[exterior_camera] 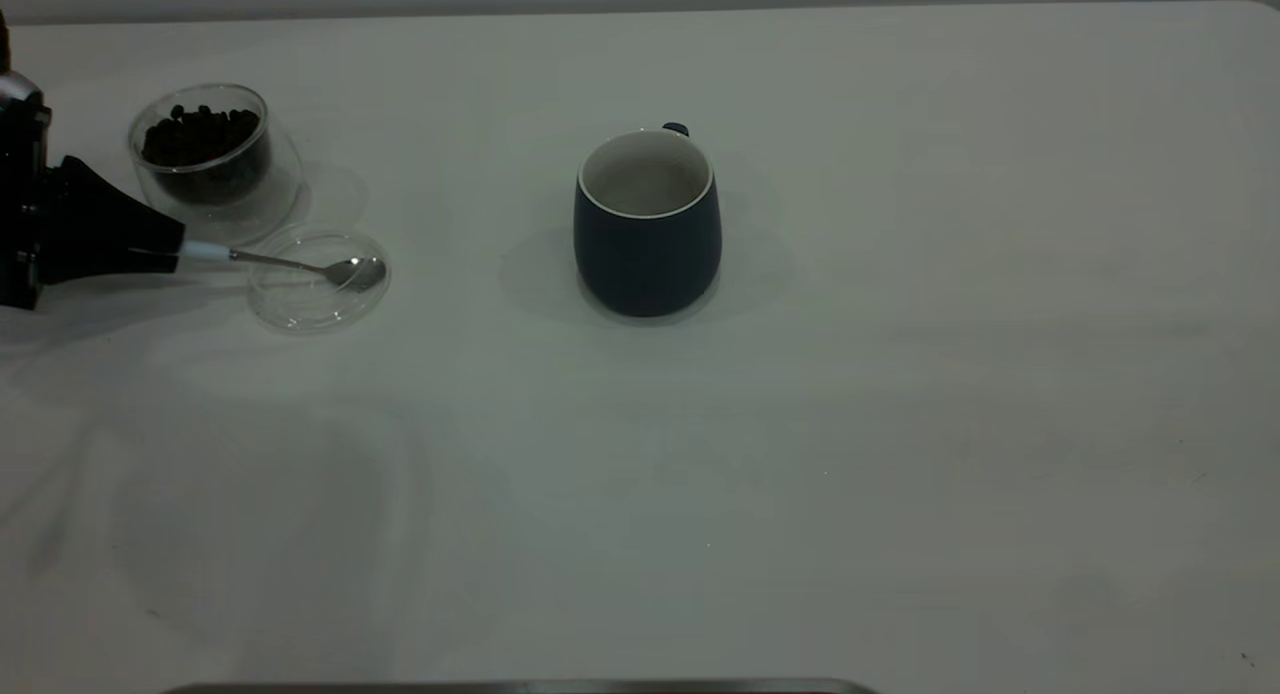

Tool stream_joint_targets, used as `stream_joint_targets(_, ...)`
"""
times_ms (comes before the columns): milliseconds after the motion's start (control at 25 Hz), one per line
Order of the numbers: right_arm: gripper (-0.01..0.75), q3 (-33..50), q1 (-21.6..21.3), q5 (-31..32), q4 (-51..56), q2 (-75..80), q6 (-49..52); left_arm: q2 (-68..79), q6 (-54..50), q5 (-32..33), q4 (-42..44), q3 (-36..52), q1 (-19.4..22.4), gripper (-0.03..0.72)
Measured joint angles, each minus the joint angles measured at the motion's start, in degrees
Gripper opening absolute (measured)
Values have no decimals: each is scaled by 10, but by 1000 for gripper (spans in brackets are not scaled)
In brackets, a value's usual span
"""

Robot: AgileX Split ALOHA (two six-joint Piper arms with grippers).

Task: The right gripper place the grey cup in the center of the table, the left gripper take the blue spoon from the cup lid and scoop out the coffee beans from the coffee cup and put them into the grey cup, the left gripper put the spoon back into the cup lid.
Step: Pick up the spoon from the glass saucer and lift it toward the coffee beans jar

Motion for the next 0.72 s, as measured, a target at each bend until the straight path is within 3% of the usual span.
stream_joint_targets(720, 459, 0, 0, 0, 0, 0, 0, -75, -61, -3, 85, 0, 0, 134)
